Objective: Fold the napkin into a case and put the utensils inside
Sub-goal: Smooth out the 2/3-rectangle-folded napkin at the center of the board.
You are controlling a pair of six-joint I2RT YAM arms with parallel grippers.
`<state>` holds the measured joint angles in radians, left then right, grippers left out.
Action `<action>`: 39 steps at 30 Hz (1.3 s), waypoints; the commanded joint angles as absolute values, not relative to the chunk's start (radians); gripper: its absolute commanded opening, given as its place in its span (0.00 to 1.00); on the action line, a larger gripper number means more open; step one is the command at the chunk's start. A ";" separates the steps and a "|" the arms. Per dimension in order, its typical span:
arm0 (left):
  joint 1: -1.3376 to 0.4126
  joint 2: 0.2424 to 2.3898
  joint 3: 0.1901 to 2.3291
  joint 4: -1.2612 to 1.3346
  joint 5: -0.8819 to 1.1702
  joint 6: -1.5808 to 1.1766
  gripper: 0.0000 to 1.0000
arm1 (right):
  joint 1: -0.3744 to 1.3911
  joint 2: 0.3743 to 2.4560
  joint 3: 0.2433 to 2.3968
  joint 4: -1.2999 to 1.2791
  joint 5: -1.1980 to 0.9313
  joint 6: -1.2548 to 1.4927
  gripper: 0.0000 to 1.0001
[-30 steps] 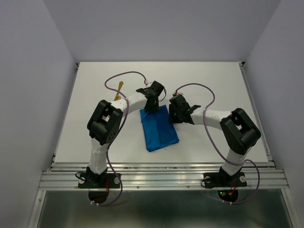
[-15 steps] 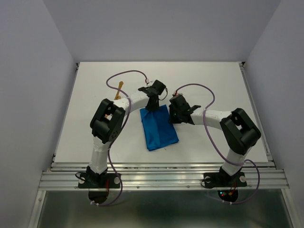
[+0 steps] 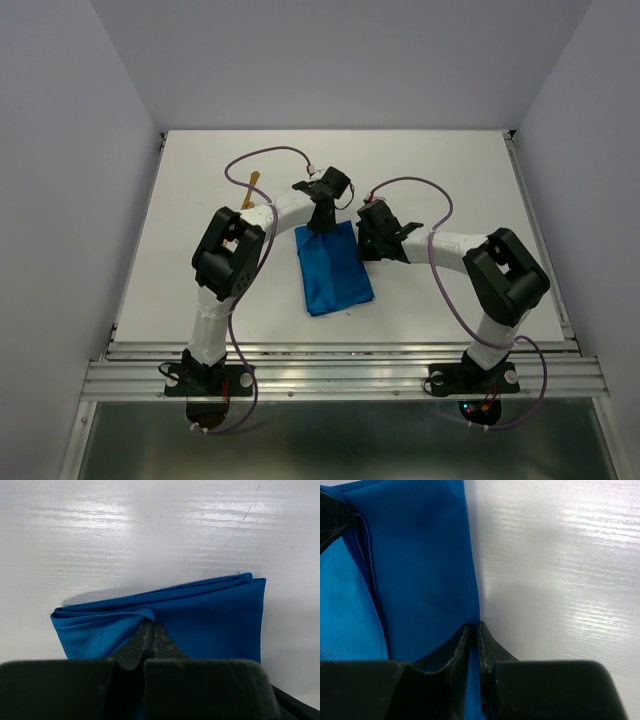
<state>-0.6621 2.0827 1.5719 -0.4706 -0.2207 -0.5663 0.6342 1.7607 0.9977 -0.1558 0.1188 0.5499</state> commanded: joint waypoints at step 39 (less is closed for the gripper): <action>-0.629 2.085 1.542 -0.465 -0.244 -0.612 0.00 | 0.627 1.713 0.902 -0.075 0.109 0.626 0.01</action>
<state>-0.6437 2.0937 1.5555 -0.4522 -0.2199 -0.6033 0.6342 1.7370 0.9318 -0.0700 0.0967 0.6250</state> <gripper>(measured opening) 0.019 0.018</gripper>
